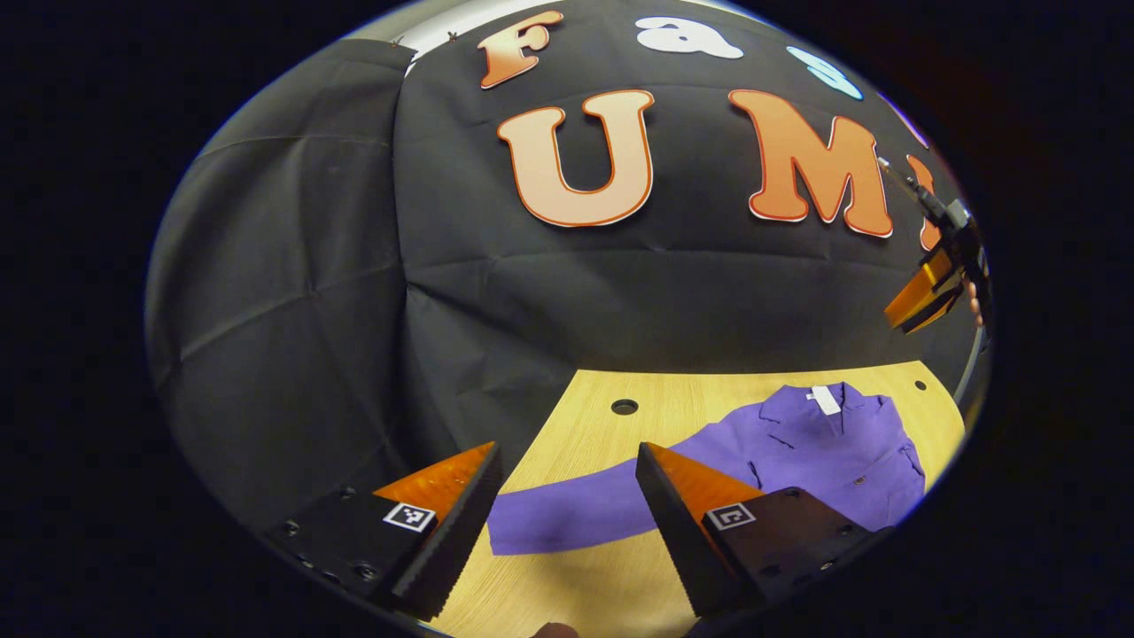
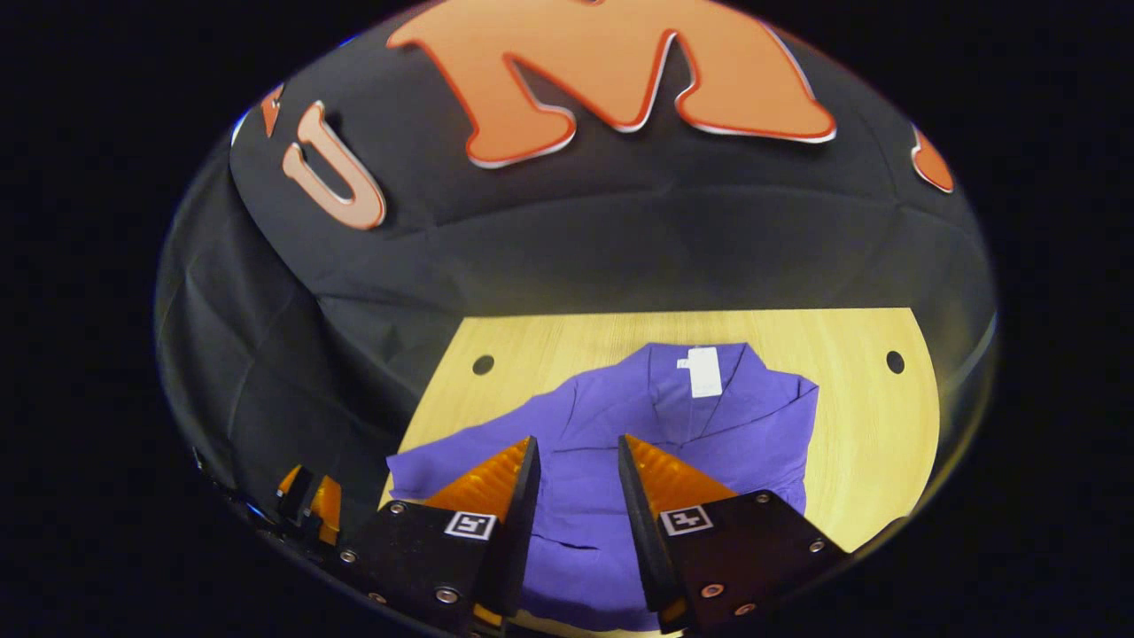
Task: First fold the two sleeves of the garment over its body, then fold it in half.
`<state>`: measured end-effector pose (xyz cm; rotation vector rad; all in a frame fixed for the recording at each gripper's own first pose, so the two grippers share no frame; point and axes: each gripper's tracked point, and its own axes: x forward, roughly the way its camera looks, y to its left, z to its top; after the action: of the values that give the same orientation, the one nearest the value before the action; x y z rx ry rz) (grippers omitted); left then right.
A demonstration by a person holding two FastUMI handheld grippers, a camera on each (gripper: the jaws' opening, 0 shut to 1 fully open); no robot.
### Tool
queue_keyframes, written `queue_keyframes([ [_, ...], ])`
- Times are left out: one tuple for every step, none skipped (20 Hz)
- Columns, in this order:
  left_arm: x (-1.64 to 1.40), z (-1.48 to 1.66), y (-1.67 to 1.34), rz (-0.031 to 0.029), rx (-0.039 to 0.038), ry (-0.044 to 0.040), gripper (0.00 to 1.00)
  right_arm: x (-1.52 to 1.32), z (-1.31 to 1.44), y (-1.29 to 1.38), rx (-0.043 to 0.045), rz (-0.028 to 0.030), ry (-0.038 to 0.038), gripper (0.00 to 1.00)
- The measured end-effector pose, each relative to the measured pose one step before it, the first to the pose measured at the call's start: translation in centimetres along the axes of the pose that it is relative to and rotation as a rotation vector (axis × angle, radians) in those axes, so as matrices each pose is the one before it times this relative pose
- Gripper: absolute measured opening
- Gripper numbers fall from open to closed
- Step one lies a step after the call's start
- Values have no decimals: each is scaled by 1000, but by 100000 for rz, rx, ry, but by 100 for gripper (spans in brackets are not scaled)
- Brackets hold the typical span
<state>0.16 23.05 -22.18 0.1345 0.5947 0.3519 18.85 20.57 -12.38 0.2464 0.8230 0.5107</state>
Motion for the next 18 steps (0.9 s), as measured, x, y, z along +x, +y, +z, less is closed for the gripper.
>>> queue_keyframes([
  [661,-240,74,135,679,1702,95,-937,523,-672,535,-136,-4099,67],
  [582,-658,4,-407,208,3271,95,-1110,565,-850,-329,-1053,-3751,68],
  [800,-359,77,-551,-526,2544,95,-973,457,-887,-673,-1656,-3848,72],
  [827,-480,172,-10,-129,3455,95,-1050,466,-930,-985,-1862,-3027,80],
  [653,-353,408,579,29,2513,95,-1002,408,-782,-768,-1923,-3523,83],
  [742,-307,270,705,-377,2788,95,-925,528,-766,-759,-1667,-3378,87],
  [560,-295,205,-141,-775,2484,95,-936,587,-774,-504,-1728,-3647,89],
  [721,-384,142,282,-900,3144,95,-858,531,-734,-680,-1806,-3272,91],
  [695,-437,153,42,-1041,3065,95,-1716,318,-1082,-699,-2064,-3206,92],
  [702,-695,308,-204,-1196,3605,95,-1271,560,-901,-1149,-2112,-3402,94],
  [819,-536,169,-360,-1610,3412,95,-815,483,-641,-839,-1884,-2420,95],
  [733,-795,355,-210,-1344,4299,95,-764,481,-589,-950,-1562,-2945,96],
  [963,-676,239,-424,-1116,4609,95,-623,357,-475,-814,-1769,-2603,96],
  [1038,-686,380,-67,-1568,4419,95,-832,429,-568,-1105,-1458,-2558,95],
  [973,-646,359,-515,-1864,4436,95,-585,331,-597,-851,-2092,-2309,95],
  [913,-601,390,-820,-2602,4858,95,-631,369,-574,-805,-1806,-2083,95],
  [1077,-554,523,-489,-2639,4101,95,-624,349,-421,-759,-1570,-2163,95],
  [852,-760,558,83,-1244,5464,96,-668,346,-580,-540,-1457,-2001,96],
])
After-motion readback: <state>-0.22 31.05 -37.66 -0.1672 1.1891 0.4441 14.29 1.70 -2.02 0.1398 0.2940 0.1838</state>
